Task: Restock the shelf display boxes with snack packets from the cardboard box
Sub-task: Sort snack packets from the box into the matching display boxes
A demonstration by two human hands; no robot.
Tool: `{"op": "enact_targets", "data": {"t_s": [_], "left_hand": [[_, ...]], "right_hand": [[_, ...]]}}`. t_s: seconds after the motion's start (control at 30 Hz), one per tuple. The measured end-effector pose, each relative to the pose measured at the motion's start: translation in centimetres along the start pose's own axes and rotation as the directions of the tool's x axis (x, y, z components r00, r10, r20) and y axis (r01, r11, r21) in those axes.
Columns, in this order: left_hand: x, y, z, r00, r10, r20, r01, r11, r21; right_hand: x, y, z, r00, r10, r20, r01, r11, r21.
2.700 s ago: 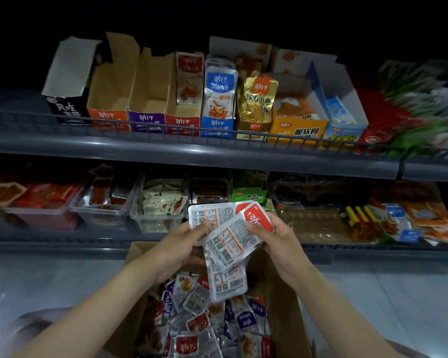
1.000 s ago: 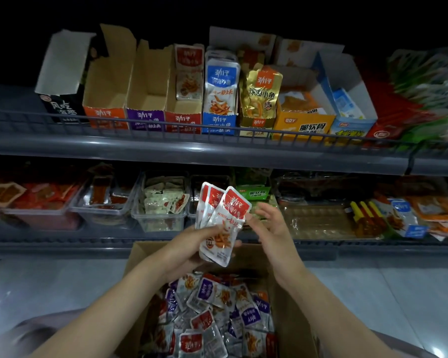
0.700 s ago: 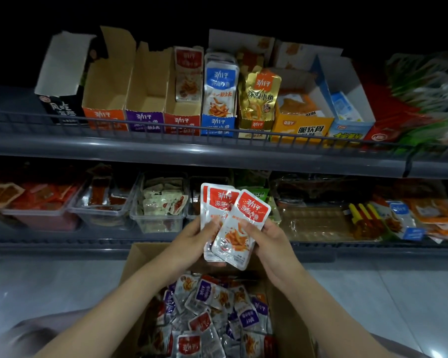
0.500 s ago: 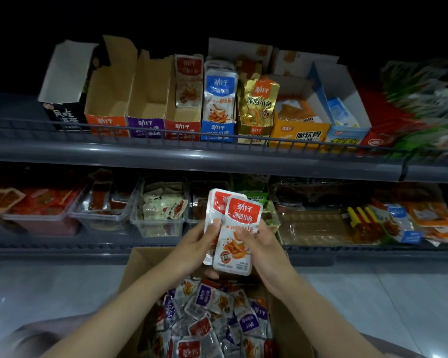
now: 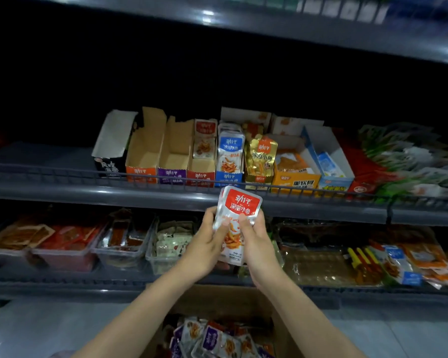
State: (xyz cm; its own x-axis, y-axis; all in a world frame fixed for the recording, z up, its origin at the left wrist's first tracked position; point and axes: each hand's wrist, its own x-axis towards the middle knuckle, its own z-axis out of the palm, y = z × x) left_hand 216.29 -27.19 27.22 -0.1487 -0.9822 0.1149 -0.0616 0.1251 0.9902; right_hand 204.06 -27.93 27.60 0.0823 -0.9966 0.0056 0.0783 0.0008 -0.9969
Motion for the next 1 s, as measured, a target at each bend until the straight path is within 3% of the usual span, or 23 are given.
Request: {"op": "enact_targets", "data": {"t_s": [0.23, 0.4, 0.67, 1.0], "left_hand": [[1.1, 4.9, -4.6, 0.98, 0.195, -0.035, -0.195, 0.981, 0.026], [3.0, 7.4, -7.5, 0.961, 0.274, 0.045, -0.277, 0.948, 0.154], [8.8, 8.6, -11.0, 0.94, 0.34, 0.038, -0.341, 0.923, 0.178], [16.4, 7.0, -12.8, 0.971, 0.238, 0.017, -0.236, 0.946, 0.225]], "right_hand": [[3.1, -8.4, 0.1, 0.942, -0.243, 0.231, 0.276, 0.953, -0.122], [5.9, -14.1, 1.0, 0.86, -0.189, 0.473, 0.412, 0.804, -0.429], [13.0, -17.7, 3.3, 0.855, -0.11, 0.507, 0.406, 0.749, -0.523], [21.4, -16.1, 3.2, 0.909, -0.119, 0.401, 0.356, 0.722, -0.593]]}}
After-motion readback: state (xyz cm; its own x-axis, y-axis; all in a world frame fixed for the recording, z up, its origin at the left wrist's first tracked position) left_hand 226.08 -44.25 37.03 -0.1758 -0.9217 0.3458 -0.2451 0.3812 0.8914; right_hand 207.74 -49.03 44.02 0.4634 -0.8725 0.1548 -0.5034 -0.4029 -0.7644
